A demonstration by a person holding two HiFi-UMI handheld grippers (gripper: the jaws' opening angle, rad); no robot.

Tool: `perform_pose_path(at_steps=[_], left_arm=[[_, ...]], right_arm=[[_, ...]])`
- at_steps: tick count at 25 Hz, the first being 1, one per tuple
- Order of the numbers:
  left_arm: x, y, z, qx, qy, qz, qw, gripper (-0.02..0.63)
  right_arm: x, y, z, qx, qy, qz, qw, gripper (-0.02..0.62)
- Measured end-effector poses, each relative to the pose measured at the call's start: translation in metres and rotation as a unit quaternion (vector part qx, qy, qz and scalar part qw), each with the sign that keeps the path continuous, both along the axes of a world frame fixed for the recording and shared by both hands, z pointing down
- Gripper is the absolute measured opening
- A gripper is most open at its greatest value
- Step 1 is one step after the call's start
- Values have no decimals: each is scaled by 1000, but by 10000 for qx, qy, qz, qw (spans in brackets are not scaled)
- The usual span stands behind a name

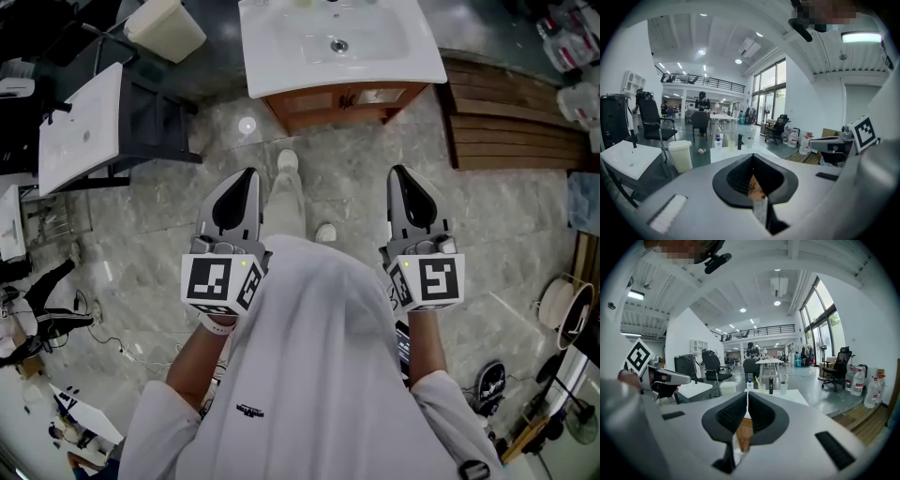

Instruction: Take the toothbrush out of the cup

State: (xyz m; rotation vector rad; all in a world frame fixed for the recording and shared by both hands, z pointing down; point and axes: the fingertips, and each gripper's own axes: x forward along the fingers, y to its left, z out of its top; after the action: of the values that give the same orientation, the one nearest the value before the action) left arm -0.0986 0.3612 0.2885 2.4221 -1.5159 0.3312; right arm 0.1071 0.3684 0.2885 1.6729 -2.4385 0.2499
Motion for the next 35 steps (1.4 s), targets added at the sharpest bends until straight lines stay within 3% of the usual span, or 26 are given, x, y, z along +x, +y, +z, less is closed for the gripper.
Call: perform_pose_path(at_steps=[7, 22, 29, 35], left_arm=[[-10, -97, 14, -101, 137, 161, 9997, 6], [-51, -318, -8, -123, 398, 528, 9977, 5], [-36, -374, -3, -205, 433, 725, 9962, 6], [-26, -396, 3, -290, 328, 591, 9973, 6]], right_arm=[[-13, -89, 4, -47, 128, 180, 9997, 8], [-48, -296, -20, -61, 324, 715, 9969, 8], [-45, -347, -18, -70, 338, 754, 9966, 8], [-28, -374, -19, 18, 255, 635, 9977, 8]])
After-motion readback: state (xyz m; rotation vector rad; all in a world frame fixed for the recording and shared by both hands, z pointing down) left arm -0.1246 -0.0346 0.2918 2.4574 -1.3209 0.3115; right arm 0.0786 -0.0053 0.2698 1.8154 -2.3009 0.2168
